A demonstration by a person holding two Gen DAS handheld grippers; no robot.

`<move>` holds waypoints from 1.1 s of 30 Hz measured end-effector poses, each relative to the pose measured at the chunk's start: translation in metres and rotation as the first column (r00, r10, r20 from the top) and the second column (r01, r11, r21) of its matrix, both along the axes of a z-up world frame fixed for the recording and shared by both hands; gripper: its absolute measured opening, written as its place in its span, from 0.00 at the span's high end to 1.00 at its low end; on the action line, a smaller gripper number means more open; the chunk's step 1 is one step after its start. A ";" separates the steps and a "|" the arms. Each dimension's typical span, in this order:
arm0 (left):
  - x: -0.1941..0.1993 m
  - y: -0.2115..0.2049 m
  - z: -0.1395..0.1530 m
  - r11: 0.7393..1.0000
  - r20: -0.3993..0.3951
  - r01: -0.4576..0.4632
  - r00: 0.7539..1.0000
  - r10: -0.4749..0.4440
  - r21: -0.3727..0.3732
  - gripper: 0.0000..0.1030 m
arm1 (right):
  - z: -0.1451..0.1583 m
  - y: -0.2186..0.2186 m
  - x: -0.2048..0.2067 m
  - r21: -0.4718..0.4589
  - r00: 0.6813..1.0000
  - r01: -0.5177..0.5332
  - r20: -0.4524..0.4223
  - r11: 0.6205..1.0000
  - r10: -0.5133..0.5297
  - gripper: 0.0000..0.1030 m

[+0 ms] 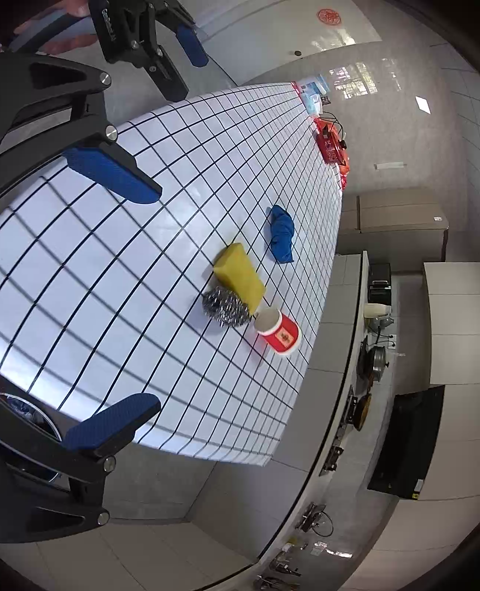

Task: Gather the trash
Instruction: 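Move both open tools back from the bin toward the table, then grasp the steel wool ball with the right tool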

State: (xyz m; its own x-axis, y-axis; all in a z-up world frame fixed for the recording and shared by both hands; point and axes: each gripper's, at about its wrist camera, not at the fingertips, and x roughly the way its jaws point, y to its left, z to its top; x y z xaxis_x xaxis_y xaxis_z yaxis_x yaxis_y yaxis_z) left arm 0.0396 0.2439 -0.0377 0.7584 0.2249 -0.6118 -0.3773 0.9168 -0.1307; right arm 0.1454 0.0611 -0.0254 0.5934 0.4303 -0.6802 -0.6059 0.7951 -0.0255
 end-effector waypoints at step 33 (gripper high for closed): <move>0.144 0.062 -0.059 0.976 -0.121 0.204 0.969 -0.213 -0.081 0.09 | -0.088 0.082 0.153 -0.037 0.964 0.151 -0.214 0.988 -0.155 0.54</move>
